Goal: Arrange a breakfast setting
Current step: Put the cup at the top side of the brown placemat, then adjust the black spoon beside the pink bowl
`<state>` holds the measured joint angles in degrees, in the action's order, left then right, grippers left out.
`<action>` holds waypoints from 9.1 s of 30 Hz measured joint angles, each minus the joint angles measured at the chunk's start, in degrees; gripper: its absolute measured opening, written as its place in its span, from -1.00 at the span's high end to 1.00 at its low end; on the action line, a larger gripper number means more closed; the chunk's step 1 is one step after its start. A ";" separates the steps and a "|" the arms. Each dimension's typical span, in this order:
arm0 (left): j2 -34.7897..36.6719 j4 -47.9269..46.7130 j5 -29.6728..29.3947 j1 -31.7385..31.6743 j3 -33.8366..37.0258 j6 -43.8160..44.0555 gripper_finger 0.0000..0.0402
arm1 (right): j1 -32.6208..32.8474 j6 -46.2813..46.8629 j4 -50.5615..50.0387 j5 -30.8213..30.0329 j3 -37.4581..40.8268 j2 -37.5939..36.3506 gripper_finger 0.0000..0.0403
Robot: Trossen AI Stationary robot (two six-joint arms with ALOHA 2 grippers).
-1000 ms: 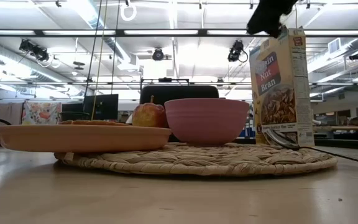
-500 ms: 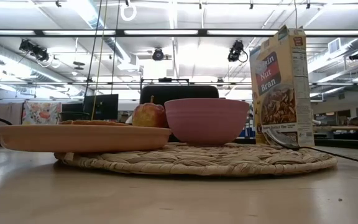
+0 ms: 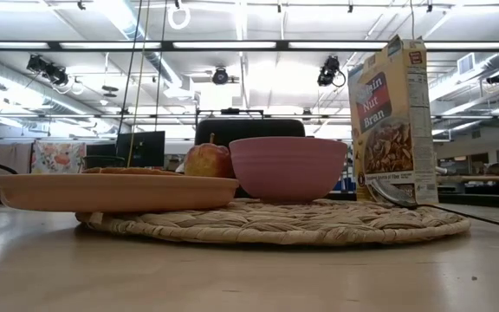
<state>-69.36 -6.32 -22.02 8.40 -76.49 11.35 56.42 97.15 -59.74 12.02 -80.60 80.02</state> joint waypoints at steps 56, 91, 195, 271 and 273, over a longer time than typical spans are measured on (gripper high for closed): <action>0.00 0.06 -0.88 -1.92 0.00 -0.59 -0.21 | 6.66 28.67 1.65 0.81 8.22 10.69 0.72; 5.71 -8.52 6.89 3.15 0.00 4.92 -0.21 | -59.21 -99.32 -28.44 -20.53 -11.52 10.26 0.95; 6.91 -9.08 1.05 7.65 -0.02 6.98 -0.21 | -30.26 -84.88 16.49 -8.33 25.40 16.29 0.35; 7.52 -9.91 1.03 7.54 0.00 10.02 -0.21 | -50.66 -91.08 17.97 -12.87 36.59 3.52 0.35; 7.50 -9.89 1.03 7.61 -0.01 10.07 -0.21 | -48.34 -89.79 18.08 -11.46 38.54 3.92 0.35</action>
<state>-61.86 -16.21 -20.99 16.01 -76.49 21.43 8.08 7.36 -41.66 0.56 -42.06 83.93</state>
